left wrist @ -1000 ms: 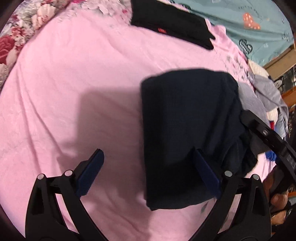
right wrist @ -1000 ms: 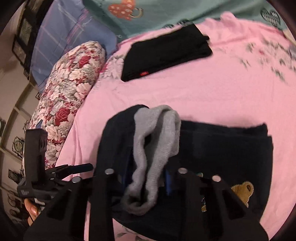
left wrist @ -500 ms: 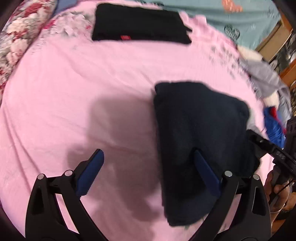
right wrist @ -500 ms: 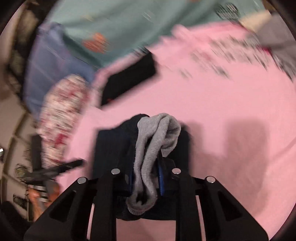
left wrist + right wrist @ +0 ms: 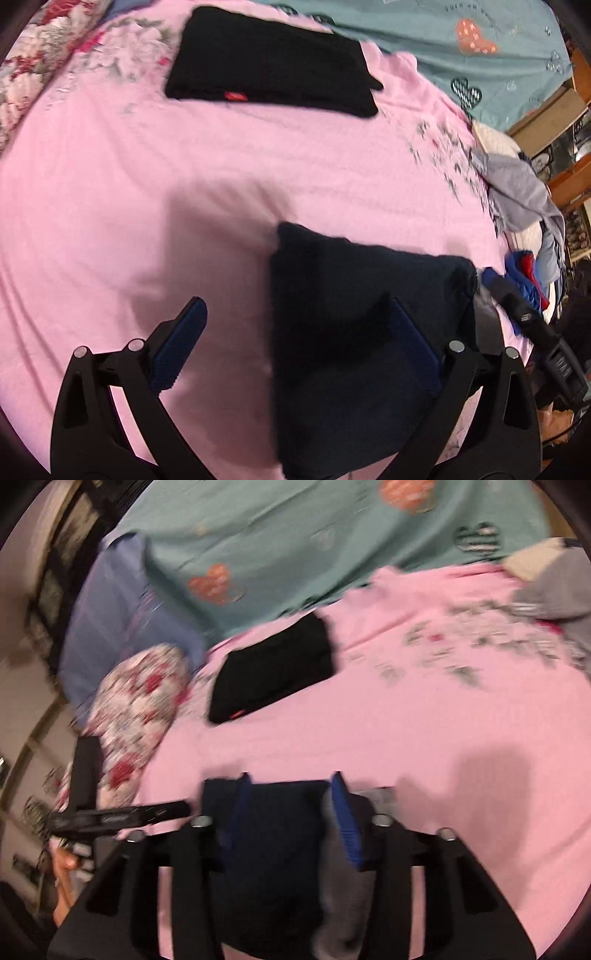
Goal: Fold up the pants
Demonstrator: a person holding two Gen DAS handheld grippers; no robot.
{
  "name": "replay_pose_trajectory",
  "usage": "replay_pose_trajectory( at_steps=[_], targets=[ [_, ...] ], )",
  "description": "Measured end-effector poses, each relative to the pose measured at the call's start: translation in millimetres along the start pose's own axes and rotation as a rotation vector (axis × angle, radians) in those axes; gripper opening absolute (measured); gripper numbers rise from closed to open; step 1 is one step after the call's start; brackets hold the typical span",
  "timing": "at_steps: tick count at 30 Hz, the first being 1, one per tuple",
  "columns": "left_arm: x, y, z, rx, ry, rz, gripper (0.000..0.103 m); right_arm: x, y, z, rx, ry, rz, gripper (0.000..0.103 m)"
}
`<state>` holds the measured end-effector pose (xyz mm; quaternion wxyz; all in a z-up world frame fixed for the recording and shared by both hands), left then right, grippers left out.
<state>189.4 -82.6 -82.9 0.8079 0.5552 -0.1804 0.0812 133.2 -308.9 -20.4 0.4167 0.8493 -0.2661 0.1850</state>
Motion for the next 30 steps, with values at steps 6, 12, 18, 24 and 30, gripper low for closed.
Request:
replay_pose_trajectory(
  at_steps=[6, 12, 18, 24, 30],
  targets=[
    [8, -29, -15, 0.029, 0.024, -0.041, 0.101, -2, -48, 36, -0.142, -0.024, -0.104, 0.0],
    [-11, 2, -9, 0.059, 0.008, -0.038, 0.101, -11, -24, 34, -0.065, -0.049, -0.086, 0.013],
    [-52, 21, -7, 0.006, -0.014, -0.042, 0.101, -32, 34, 19, -0.088, 0.012, -0.005, 0.072],
    [-67, 3, -7, 0.041, -0.029, -0.083, 0.101, -73, 20, 27, -0.327, 0.162, -0.092, 0.071],
    [-53, 11, -3, -0.051, -0.024, -0.077, 0.101, -70, 26, 58, -0.104, -0.093, -0.119, 0.088]
  ],
)
Point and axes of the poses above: each gripper's, at about its wrist camera, not at the fingertips, and y roughly against the way its jaws point, z to its right, x to its top, the point moved 4 cm from there along -y, roughly the way its jaws point, and after that the axes turned 8 degrees about -y, right-handed, at the moved point
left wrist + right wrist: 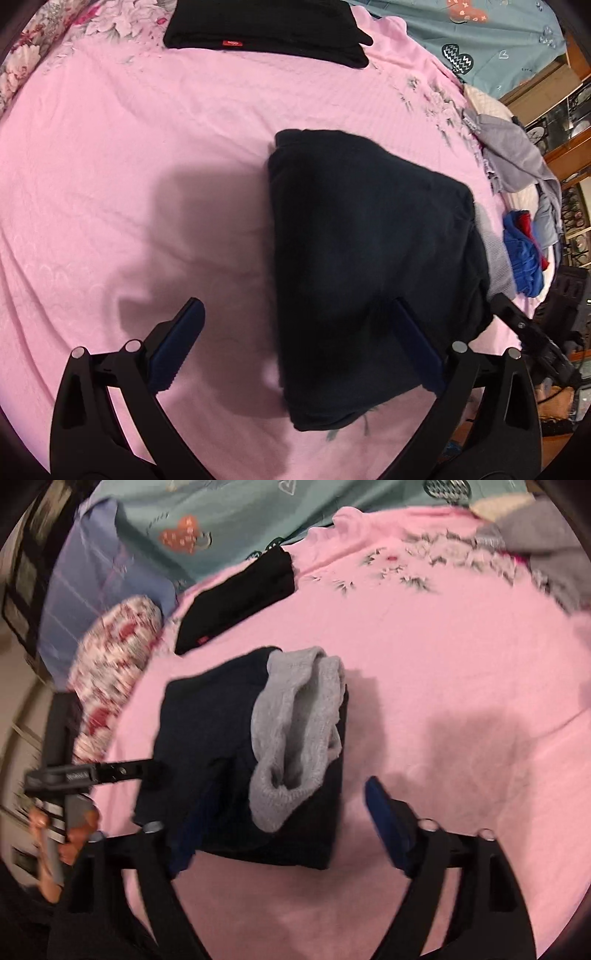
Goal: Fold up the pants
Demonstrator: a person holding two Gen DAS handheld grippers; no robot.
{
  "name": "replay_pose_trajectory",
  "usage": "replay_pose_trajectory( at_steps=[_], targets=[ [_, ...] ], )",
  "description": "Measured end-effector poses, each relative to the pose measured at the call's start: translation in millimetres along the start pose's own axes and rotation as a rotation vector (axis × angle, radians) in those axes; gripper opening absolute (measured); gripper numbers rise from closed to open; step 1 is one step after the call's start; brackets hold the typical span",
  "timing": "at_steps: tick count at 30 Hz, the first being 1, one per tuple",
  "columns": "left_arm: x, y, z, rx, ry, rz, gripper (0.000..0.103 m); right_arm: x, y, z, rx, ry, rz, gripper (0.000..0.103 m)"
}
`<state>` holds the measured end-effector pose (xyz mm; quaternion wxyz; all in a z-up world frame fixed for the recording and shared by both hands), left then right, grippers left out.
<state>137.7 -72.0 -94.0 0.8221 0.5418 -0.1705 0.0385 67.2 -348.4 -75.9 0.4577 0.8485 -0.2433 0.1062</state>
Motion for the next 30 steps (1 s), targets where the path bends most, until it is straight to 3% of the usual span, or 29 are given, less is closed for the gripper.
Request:
replay_pose_trajectory(
  at_steps=[4, 7, 9, 10, 11, 14, 15, 16, 19, 24, 27, 30],
  targets=[
    [8, -19, 2, -0.074, 0.015, -0.075, 0.099, 8, -14, 11, 0.027, -0.067, -0.018, 0.088],
    [18, -30, 15, -0.084, -0.012, -0.074, 0.099, 11, -34, 8, 0.076, -0.094, -0.07, 0.088],
    [22, -35, 24, -0.086, -0.049, -0.081, 0.082, 14, -42, -3, 0.087, -0.063, -0.085, 0.088],
    [25, -39, 33, -0.044, -0.082, -0.086, 0.081, 15, -48, -8, 0.077, -0.055, -0.093, 0.088],
    [26, -40, 37, -0.015, -0.098, -0.081, 0.074, 17, -51, -12, 0.069, -0.052, -0.091, 0.087],
    [30, -33, 45, 0.035, -0.137, -0.047, 0.035, 19, -64, -28, 0.04, -0.013, -0.089, 0.073],
    [30, -26, 48, 0.037, -0.149, -0.031, 0.03, 19, -65, -31, 0.032, -0.006, -0.087, 0.063],
    [32, -17, 51, 0.033, -0.16, -0.007, 0.028, 20, -63, -33, 0.028, 0.002, -0.081, 0.055],
    [41, 11, 58, 0.028, -0.183, 0.078, 0.026, 28, -47, -42, 0.056, 0.01, -0.059, 0.04],
    [84, 80, 56, 0.024, -0.208, 0.279, 0.026, 65, -10, -89, 0.113, 0.134, 0.056, 0.039],
    [135, 113, 47, 0.041, -0.178, 0.382, 0.029, 109, 1, -130, 0.122, 0.244, 0.15, 0.039],
    [196, 127, 35, 0.141, -0.145, 0.47, 0.029, 157, -6, -170, 0.105, 0.323, 0.259, 0.039]
  ],
)
Point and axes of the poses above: each gripper's, at about its wrist camera, not at the fingertips, and y roughly against the way its jaws point, z to its right, x to its top, the point moved 4 cm from there along -y, roughly the way its jaws point, and after that the axes turned 8 degrees about -y, right-handed, at the moved point
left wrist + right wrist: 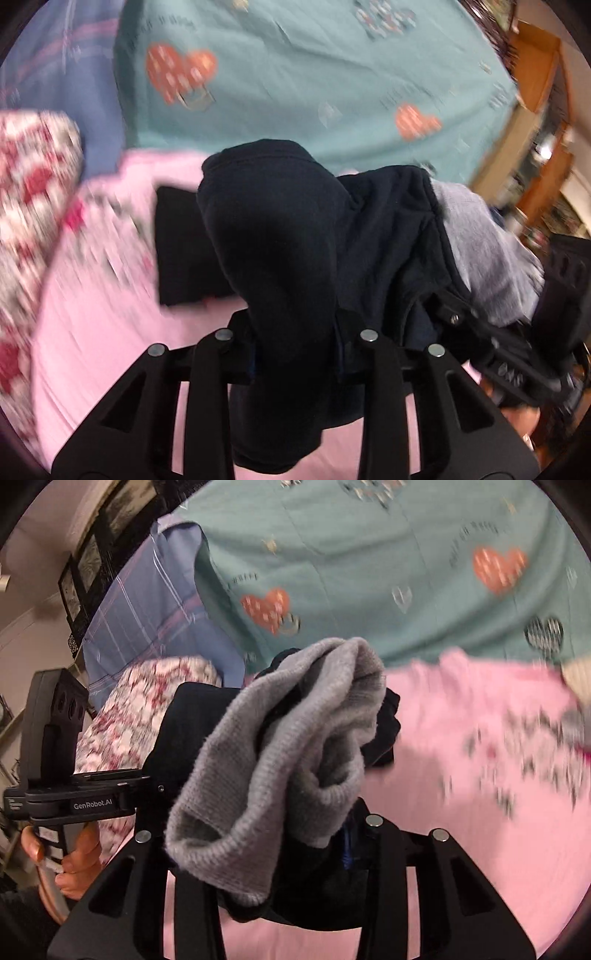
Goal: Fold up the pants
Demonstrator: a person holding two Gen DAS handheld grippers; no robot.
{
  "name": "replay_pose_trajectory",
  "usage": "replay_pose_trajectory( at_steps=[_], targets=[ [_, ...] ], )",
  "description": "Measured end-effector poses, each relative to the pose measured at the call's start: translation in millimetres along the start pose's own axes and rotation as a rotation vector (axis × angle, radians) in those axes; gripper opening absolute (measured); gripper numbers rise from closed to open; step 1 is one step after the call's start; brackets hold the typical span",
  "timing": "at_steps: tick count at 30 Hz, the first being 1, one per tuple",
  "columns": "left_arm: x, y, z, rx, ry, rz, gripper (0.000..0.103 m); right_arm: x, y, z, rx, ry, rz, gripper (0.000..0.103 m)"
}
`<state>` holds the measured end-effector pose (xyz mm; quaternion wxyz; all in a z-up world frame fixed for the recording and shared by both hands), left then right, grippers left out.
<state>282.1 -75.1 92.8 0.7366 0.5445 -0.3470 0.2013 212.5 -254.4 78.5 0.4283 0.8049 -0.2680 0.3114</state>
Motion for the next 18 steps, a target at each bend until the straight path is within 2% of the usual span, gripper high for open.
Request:
replay_pose_trajectory(
  at_steps=[4, 7, 8, 10, 11, 12, 13, 15, 17, 18],
  targets=[
    [35, -37, -38, 0.08, 0.057, 0.031, 0.03, 50, -53, -4, 0.009, 0.046, 0.065, 0.039],
    [33, -90, -68, 0.115, 0.089, -0.011, 0.032, 62, -116, 15, -0.013, 0.031, 0.05, 0.041],
    [26, -111, -78, 0.131, 0.09, -0.043, 0.037, 59, -133, 22, -0.048, 0.021, 0.041, 0.042],
    [0, -155, -101, 0.218, 0.103, -0.132, 0.05, 49, -171, 37, -0.134, 0.021, 0.003, 0.046],
    [-14, -176, -110, 0.273, 0.104, -0.192, 0.069, 39, -193, 47, -0.199, 0.028, -0.036, 0.048],
    [-21, -184, -115, 0.282, 0.112, -0.2, 0.076, 31, -211, 59, -0.279, 0.036, -0.077, 0.055],
    [-27, -188, -121, 0.251, 0.149, -0.162, 0.077, 22, -226, 72, -0.35, 0.041, -0.099, 0.07],
    [-29, -186, -121, 0.245, 0.154, -0.148, 0.078, 21, -227, 83, -0.369, 0.005, -0.045, 0.093],
    [-25, -182, -115, 0.277, 0.134, -0.158, 0.08, 23, -228, 93, -0.34, -0.034, -0.07, 0.093],
    [-24, -180, -114, 0.289, 0.132, -0.165, 0.086, 26, -227, 95, -0.329, -0.051, -0.085, 0.093]
  ],
)
Point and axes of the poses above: each gripper's, at about its wrist camera, not at the fingertips, and y roughly against the way its jaws point, z to its right, x to its top, the point moved 4 cm from there along -y, roughly the way its jaws point, and after that the axes turned 8 degrees about -y, right-handed, at the moved point
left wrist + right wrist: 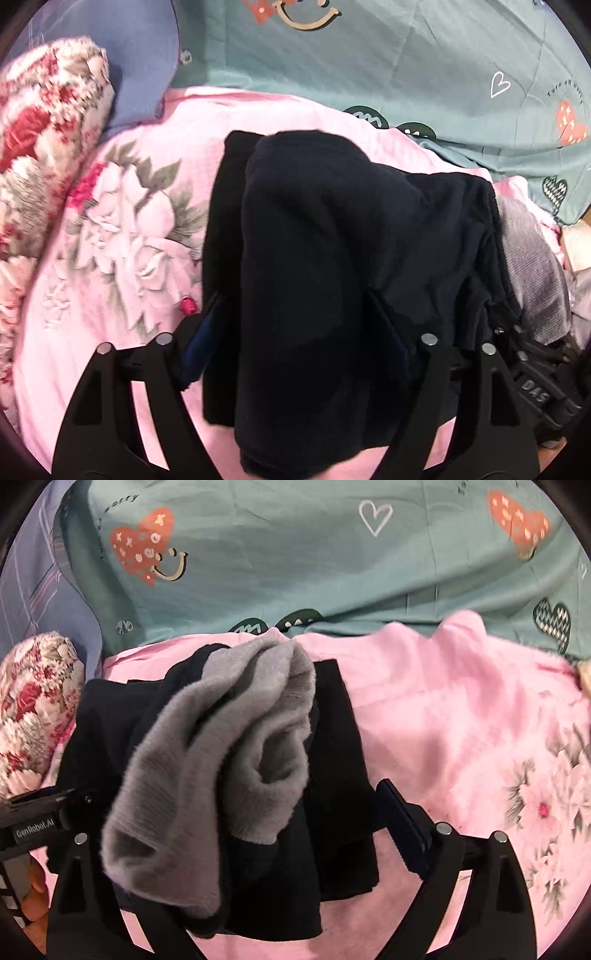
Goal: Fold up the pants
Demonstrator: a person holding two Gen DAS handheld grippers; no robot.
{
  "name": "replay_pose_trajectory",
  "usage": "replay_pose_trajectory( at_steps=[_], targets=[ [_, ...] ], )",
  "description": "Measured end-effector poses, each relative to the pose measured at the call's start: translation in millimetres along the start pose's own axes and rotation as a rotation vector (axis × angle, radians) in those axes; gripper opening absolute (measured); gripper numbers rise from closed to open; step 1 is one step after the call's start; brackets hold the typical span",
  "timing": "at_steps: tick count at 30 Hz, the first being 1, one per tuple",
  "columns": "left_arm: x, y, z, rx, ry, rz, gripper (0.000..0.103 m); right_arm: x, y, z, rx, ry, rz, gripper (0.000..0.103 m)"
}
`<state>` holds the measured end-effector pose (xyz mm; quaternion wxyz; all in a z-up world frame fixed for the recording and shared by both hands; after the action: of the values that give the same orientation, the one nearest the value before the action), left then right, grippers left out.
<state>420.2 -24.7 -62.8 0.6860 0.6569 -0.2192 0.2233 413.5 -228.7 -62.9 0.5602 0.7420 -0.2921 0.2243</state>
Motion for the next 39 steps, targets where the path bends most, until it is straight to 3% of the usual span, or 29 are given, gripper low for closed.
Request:
replay_pose_trajectory(
  at_steps=[2, 7, 13, 18, 24, 28, 32, 39],
  targets=[
    [-2, 16, 4, 0.011, 0.008, -0.002, 0.087, 6, 10, -3, -0.012, 0.002, -0.011, 0.093],
    [-29, 81, 8, 0.005, 0.025, 0.086, 0.095, -4, 83, -19, -0.039, 0.043, 0.095, 0.093],
    [-89, 149, 19, 0.045, -0.047, 0.162, 0.101, -50, 154, -27, -0.051, 0.083, 0.132, 0.094],
    [-129, 174, 14, 0.08, -0.059, 0.194, 0.101, -92, 190, -24, -0.034, 0.087, 0.154, 0.096],
    [-163, 167, 18, 0.086, -0.113, 0.202, 0.101, -126, 211, -19, -0.002, -0.008, 0.181, 0.096],
    [-173, 152, 18, 0.1, -0.122, 0.188, 0.101, -141, 211, -20, -0.04, -0.004, 0.232, 0.096],
    [-176, 145, 18, 0.098, -0.158, 0.17, 0.101, -146, 205, -22, -0.036, 0.015, 0.219, 0.096],
    [-182, 139, 15, 0.07, -0.127, 0.141, 0.101, -151, 201, -24, -0.035, 0.057, 0.223, 0.096]
  ],
)
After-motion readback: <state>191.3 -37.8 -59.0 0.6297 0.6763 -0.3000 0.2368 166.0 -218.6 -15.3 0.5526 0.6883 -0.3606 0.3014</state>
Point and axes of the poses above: each gripper's, at about its wrist camera, not at the fingertips, and y roughly against the way its jaws point, z to its right, x to its top, the point moved 4 cm from there along -y, roughly the way its jaws point, and after that the axes turned 8 degrees about -y, right-handed, at the moved point
